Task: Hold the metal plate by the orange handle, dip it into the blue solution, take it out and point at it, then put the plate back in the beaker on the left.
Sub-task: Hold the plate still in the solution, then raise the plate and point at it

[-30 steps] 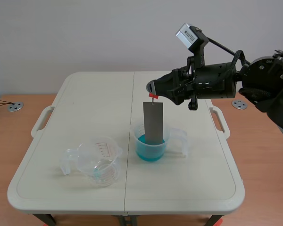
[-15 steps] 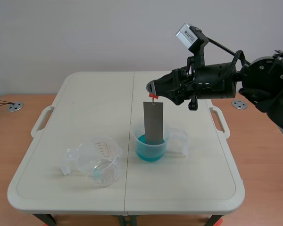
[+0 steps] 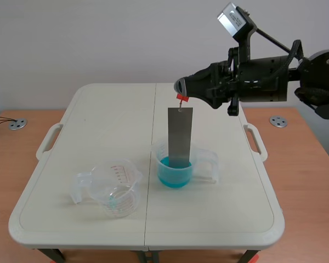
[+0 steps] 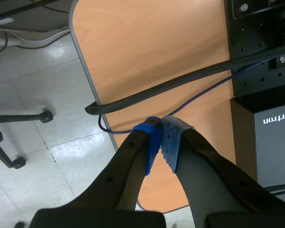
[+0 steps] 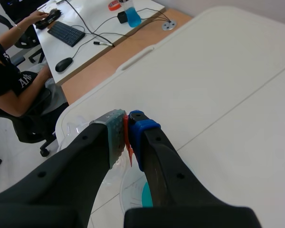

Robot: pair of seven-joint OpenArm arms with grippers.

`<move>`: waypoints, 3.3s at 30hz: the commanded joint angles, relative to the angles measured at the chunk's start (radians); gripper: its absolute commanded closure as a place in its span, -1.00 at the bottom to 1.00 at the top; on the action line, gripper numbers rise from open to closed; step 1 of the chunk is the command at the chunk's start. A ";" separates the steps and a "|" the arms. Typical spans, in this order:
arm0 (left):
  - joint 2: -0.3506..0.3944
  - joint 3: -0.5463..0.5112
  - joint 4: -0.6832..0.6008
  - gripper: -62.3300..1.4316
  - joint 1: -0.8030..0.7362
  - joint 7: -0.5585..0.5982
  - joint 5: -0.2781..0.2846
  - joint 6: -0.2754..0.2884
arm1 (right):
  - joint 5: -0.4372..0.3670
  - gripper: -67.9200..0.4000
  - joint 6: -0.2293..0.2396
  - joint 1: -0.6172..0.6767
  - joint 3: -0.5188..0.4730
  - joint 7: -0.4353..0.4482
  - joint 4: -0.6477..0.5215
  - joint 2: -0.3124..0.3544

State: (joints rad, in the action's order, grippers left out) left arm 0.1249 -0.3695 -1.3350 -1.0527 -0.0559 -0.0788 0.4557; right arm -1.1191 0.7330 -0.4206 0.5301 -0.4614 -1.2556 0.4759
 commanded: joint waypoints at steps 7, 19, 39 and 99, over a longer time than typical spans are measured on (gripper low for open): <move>0.006 -0.010 -0.007 0.87 -0.008 0.006 0.003 0.003 | -0.019 0.95 0.013 -0.023 -0.016 0.011 -0.122 0.032; 0.006 -0.023 -0.021 0.87 -0.008 0.014 0.007 0.003 | -0.099 0.95 0.013 -0.023 -0.082 -0.022 -0.224 0.053; 0.264 -0.338 -0.328 0.87 0.219 0.161 0.143 0.050 | -0.124 0.95 0.013 -0.023 -0.146 -0.066 -0.345 0.053; 0.100 0.461 -0.038 0.87 1.139 -0.050 -0.090 0.240 | -0.124 0.95 0.013 -0.023 -0.152 -0.065 -0.354 0.050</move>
State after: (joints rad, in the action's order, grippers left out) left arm 0.2295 0.0959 -1.3540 0.0803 -0.1230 -0.1829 0.6945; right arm -1.2209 0.7341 -0.4206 0.3939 -0.5377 -1.5936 0.5236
